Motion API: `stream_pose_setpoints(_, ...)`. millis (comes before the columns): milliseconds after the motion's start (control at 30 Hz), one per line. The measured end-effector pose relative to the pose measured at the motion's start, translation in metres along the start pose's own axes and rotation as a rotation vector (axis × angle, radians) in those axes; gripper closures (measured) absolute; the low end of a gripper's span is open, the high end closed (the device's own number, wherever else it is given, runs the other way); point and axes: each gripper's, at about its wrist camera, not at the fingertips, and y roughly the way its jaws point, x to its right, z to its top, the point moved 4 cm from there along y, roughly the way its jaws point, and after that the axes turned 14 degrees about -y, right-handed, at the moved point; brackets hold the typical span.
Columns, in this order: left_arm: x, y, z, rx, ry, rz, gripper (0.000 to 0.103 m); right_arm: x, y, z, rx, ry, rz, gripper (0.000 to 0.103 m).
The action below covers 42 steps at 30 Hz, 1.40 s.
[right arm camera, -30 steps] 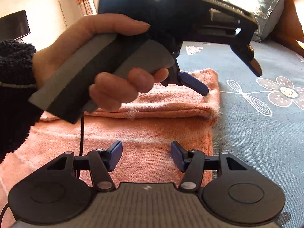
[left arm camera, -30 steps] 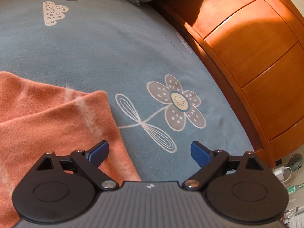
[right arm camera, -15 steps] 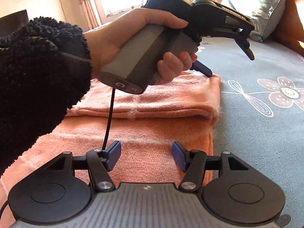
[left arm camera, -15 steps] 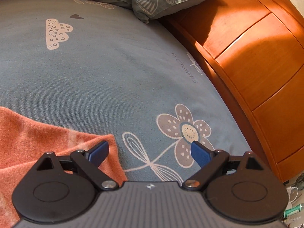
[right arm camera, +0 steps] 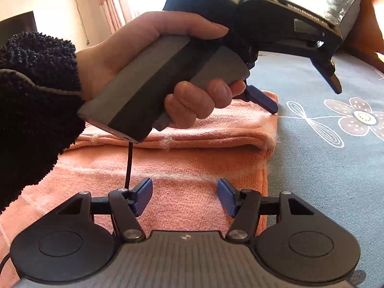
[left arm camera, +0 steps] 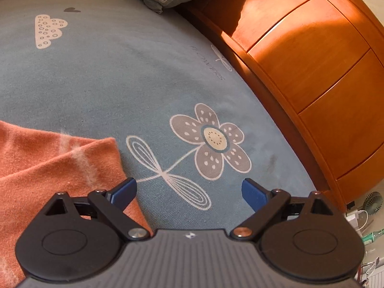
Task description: Fold clothes
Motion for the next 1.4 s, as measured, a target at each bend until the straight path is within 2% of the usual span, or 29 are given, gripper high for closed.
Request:
stream_pose_setpoints(100, -0.004, -0.003, -0.001, 0.013, -0.011, 0.027, 0.01, -0.002, 0.0, 0.0, -0.001, -0.01, -0.01, 0.037)
stream_pose_setpoints(167, -0.001, -0.012, -0.005, 0.054, 0.062, 0.075, 0.01, -0.004, -0.002, -0.001, -0.001, -0.02, -0.019, 0.037)
stream_pose_setpoints(300, 0.001, -0.031, -0.017, 0.15, 0.269, 0.236, 0.009, -0.012, -0.012, -0.002, 0.012, -0.055, -0.038, 0.033)
stream_pose_setpoints(433, -0.011, -0.04, -0.024, 0.172, 0.325, 0.351, 0.009, -0.017, -0.018, -0.002, 0.036, -0.084, -0.051, 0.032)
stream_pose_setpoints(567, -0.028, -0.032, -0.041, 0.126, 0.332, 0.393, 0.009, -0.016, -0.021, 0.0, 0.076, -0.081, -0.063, 0.031)
stream_pose_setpoints(633, -0.025, -0.031, -0.053, 0.148, 0.383, 0.419, 0.009, -0.014, -0.025, 0.001, 0.087, -0.073, -0.076, 0.029)
stream_pose_setpoints(733, -0.023, -0.04, -0.057, 0.172, 0.394, 0.412, 0.009, -0.012, -0.028, 0.0, 0.094, -0.067, -0.094, 0.028)
stream_pose_setpoints(833, -0.028, -0.058, -0.051, 0.2, 0.317, 0.36, 0.009, -0.009, -0.028, 0.001, 0.103, -0.077, -0.114, 0.028)
stream_pose_setpoints(967, -0.028, -0.078, -0.059, 0.218, 0.315, 0.322, 0.009, 0.004, -0.031, 0.003, 0.12, -0.111, -0.223, 0.028)
stream_pose_setpoints(1033, -0.026, -0.085, -0.072, 0.218, 0.356, 0.3, 0.009, 0.017, -0.034, 0.004, 0.132, -0.099, -0.264, 0.03)
stream_pose_setpoints(1167, -0.023, -0.093, -0.1, 0.268, 0.484, 0.307, 0.008, 0.051, -0.037, -0.001, 0.113, -0.025, -0.298, 0.045)
stream_pose_setpoints(1233, -0.024, -0.089, -0.104, 0.266, 0.528, 0.322, 0.008, 0.063, -0.032, -0.006, 0.088, -0.002, -0.302, 0.048)
stream_pose_setpoints(1333, -0.024, -0.082, -0.11, 0.254, 0.636, 0.367, 0.008, 0.073, -0.028, -0.007, 0.067, 0.016, -0.3, 0.048)
stream_pose_setpoints(1400, -0.027, -0.077, -0.111, 0.27, 0.662, 0.393, 0.008, 0.077, -0.029, -0.007, 0.076, 0.017, -0.317, 0.048)
